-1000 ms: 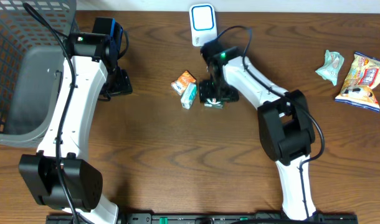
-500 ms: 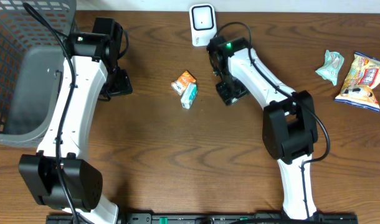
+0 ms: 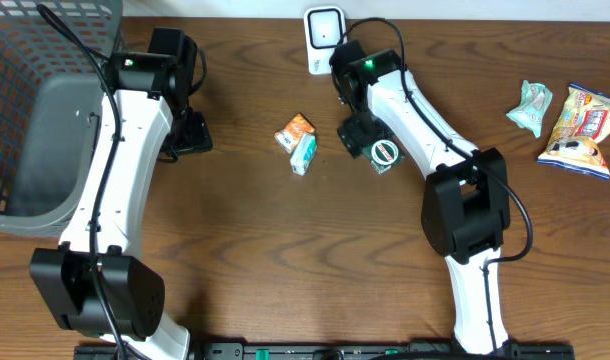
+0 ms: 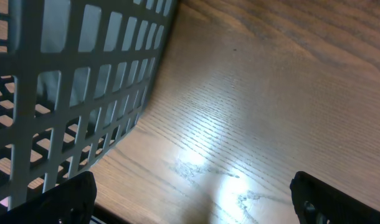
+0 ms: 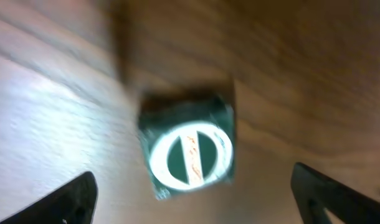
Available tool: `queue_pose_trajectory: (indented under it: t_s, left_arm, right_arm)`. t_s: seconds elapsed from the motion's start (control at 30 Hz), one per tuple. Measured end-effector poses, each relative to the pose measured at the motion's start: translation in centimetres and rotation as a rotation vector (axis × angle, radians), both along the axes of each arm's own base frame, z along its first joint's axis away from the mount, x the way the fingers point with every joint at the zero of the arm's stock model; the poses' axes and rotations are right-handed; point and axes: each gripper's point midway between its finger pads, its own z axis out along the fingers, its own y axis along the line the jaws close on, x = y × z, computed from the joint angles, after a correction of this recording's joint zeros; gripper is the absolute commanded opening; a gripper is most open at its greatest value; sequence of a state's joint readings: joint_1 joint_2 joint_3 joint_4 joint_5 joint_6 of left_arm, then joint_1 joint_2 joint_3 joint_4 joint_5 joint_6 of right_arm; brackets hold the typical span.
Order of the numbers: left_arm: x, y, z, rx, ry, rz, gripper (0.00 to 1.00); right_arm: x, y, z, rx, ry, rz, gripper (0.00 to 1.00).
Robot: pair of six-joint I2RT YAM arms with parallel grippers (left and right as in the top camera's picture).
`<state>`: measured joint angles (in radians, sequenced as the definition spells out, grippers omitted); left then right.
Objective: Scan the item barcode
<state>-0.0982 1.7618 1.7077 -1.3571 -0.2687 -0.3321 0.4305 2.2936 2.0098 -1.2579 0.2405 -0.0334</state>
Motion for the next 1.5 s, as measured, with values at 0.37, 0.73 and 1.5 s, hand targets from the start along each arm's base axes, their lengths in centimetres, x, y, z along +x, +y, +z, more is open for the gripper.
queue_pose_trajectory:
  t_s: [0.37,0.73,1.5]
  left_arm:
    - [0.0,0.0,0.0,0.000,0.000,0.000,0.98]
    - [0.0,0.0,0.0,0.000,0.000,0.000,0.98]
    - [0.0,0.0,0.0,0.000,0.000,0.000,0.97]
  right_arm:
    - [-0.1,-1.1,-3.4,0.060,0.031,-0.020,0.87]
    - [-0.4,-2.1,-5.8,0.157,0.067,-0.012,0.71]
    - [2.0,0.0,0.3,0.237,0.006,-0.042,0.46]
